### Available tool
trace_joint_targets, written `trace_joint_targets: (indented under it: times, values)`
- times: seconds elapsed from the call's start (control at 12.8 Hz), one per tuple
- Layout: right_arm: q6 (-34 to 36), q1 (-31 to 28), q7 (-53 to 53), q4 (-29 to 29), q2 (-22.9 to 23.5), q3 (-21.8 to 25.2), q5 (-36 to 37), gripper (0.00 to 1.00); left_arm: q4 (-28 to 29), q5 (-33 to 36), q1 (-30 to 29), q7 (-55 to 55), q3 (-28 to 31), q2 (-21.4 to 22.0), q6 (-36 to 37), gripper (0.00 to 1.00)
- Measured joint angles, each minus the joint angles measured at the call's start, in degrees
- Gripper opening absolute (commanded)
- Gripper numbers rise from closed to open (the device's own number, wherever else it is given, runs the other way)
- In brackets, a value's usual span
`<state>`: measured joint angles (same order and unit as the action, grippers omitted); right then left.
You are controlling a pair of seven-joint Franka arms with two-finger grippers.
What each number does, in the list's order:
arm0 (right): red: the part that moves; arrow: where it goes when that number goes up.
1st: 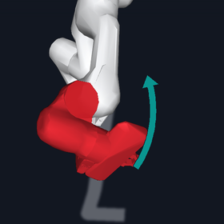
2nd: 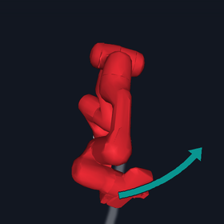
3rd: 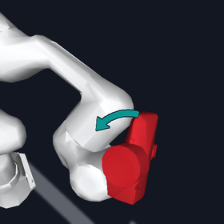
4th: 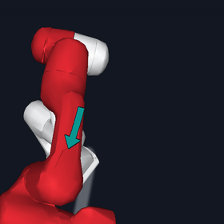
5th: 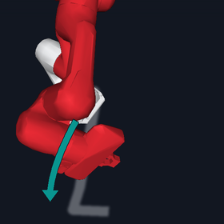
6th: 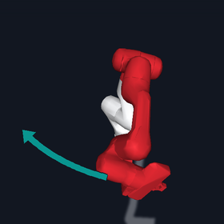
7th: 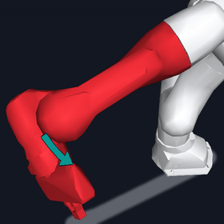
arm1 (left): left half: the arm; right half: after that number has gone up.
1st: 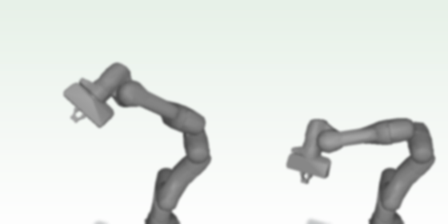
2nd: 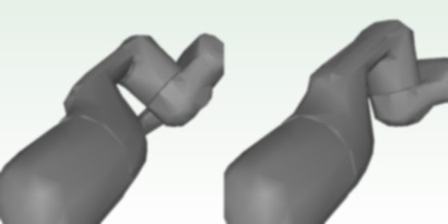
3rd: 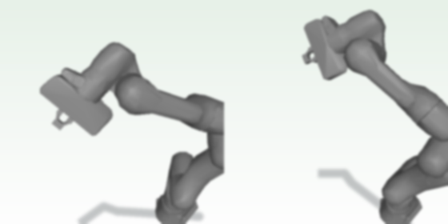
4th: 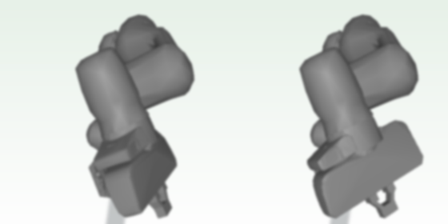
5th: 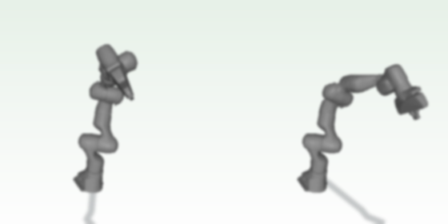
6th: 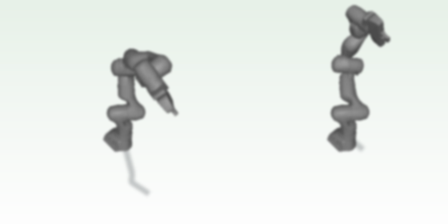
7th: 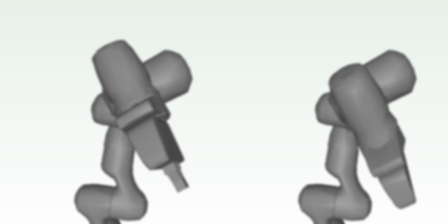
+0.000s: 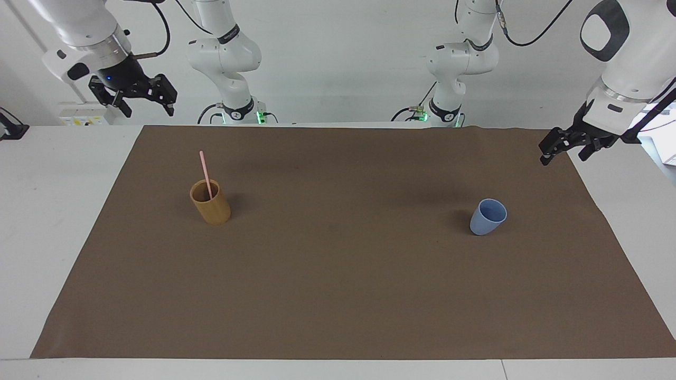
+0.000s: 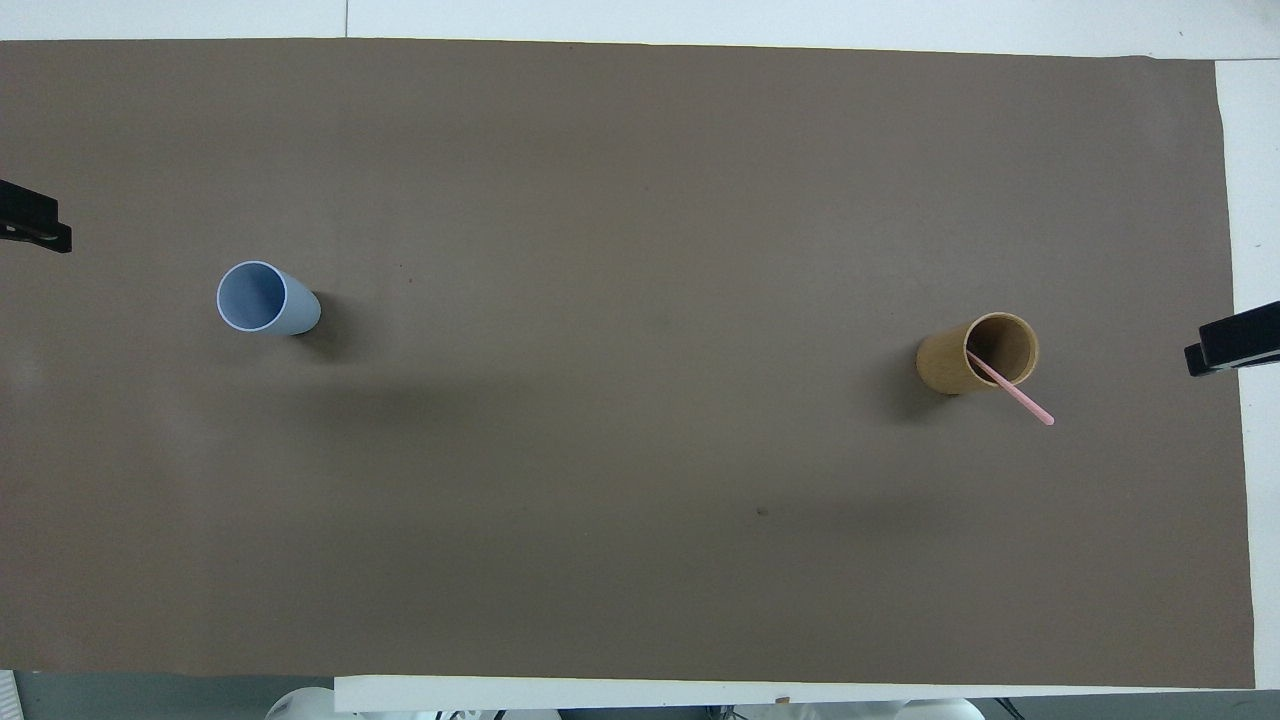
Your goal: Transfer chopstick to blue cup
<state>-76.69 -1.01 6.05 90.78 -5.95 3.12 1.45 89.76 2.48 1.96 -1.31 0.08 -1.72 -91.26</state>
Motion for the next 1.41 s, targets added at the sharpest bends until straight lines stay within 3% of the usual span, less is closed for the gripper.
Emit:
trace_joint_targets:
  times: [0.24, 0.39, 0.55, 0.86, 0.94, 1.02, 1.41]
  values:
    - [0.0, 0.0, 0.0, 0.02, -0.02, 0.0, 0.0, 1.0, 1.91, -0.07, 0.06, -0.49, -0.22, 0.3, -3.59, 1.0]
    - [0.0, 0.0, 0.0, 0.02, -0.03, 0.0, 0.0, 1.0, 10.89, -0.15, 0.13, -2.52, -0.52, 2.26, -14.74, 1.0]
    - [0.0, 0.0, 0.0, 0.03, -0.05, 0.0, 0.0, 1.0, 18.89, -0.25, 0.62, -4.45, -0.7, 3.19, -21.49, 1.0]
    - [0.0, 0.13, 0.0, 0.05, -0.06, -0.13, 0.0, 1.0, 30.72, -0.27, 2.9, -6.95, -0.95, 1.0, -34.71, 0.97]
    - [0.0, 0.15, 0.0, 0.05, -0.06, -0.18, 0.0, 1.0, 33.09, -0.27, 3.08, -7.23, -0.96, 0.28, -36.74, 0.79]
    - [0.0, 0.15, 0.0, 0.05, -0.06, -0.19, 0.0, 1.0, 34.57, -0.27, 3.07, -7.28, -0.94, -0.45, -37.65, 0.01]
    - [0.0, 0.15, 0.0, 0.05, -0.09, -0.19, 0.0, 1.0, 34.92, -0.34, 3.08, -10.75, -0.9, -2.23, -39.37, 0.0]
